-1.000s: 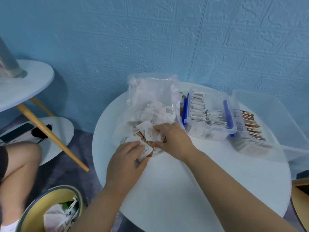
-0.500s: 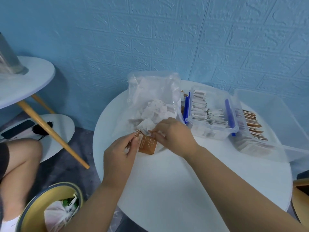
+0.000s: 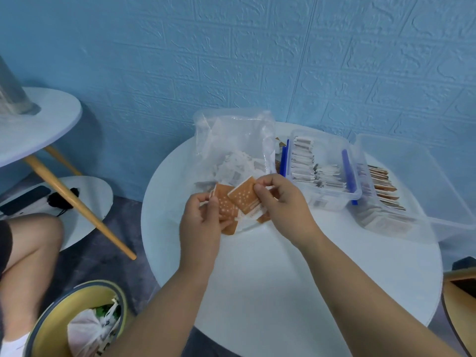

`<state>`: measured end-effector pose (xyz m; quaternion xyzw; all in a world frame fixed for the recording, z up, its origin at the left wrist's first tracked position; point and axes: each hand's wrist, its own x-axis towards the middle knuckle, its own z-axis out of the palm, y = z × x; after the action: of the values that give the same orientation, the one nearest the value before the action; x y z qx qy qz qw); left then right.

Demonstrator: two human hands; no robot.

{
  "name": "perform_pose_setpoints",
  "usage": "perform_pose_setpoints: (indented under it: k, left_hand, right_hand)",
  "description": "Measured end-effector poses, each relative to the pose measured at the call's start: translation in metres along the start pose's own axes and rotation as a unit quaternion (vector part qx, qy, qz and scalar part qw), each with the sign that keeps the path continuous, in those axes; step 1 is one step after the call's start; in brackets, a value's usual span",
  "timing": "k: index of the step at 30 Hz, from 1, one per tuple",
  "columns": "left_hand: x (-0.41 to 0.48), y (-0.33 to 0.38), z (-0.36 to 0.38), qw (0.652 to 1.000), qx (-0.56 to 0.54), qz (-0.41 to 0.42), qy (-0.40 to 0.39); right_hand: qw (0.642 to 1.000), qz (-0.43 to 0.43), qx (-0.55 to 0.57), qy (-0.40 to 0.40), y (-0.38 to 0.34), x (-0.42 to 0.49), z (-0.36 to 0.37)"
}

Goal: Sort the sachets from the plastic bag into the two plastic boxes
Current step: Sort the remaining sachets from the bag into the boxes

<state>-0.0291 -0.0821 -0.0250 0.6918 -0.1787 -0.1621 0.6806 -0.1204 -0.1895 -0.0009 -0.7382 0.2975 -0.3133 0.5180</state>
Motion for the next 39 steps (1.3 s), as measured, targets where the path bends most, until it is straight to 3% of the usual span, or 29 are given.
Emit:
perform_pose_setpoints:
  k: [4,8,11,15,18,22,24,28,31,35,39]
  left_hand:
    - [-0.021,-0.003,0.015,0.987,-0.115,-0.08,-0.074]
    - [-0.026,-0.011,0.006,0.988,-0.054,-0.05,-0.137]
    - [-0.021,-0.016,-0.011,0.997,0.027,-0.004,-0.072]
    - [-0.012,-0.015,-0.035,0.994,0.073,0.048,0.067]
    - [-0.011,-0.016,-0.042,0.992,0.07,0.044,0.098]
    - [-0.012,-0.021,-0.043,0.992,0.07,0.044,0.097]
    - [-0.013,-0.02,-0.04,0.992,0.064,0.047,0.097]
    - [-0.012,-0.02,-0.034,0.991,0.055,0.054,0.106]
    - [-0.013,-0.015,-0.022,0.993,0.048,0.062,0.087]
    - [-0.021,-0.01,0.009,0.997,0.025,0.062,-0.028]
    - [-0.036,-0.014,0.046,0.985,0.012,0.048,-0.165]
  right_hand:
    - [0.998,-0.024,-0.064,-0.002,0.009,-0.012,0.001]
    - [0.997,-0.023,-0.065,-0.02,0.014,-0.017,0.001]
    - [0.995,-0.032,-0.092,-0.029,0.018,-0.016,0.007]
    - [0.965,-0.036,-0.249,-0.077,0.025,-0.009,0.017]
    - [0.938,-0.018,-0.33,-0.105,0.029,-0.006,0.027]
    - [0.936,-0.006,-0.341,-0.085,0.025,-0.006,0.035]
    - [0.945,-0.008,-0.317,-0.081,0.024,-0.007,0.033]
    - [0.987,0.01,-0.151,-0.054,0.021,-0.014,0.02]
    - [0.998,0.016,-0.06,-0.02,0.018,-0.023,-0.005]
    - [0.998,0.007,0.065,-0.013,0.019,-0.038,-0.042]
    - [0.997,0.032,0.062,0.033,0.035,-0.056,-0.065]
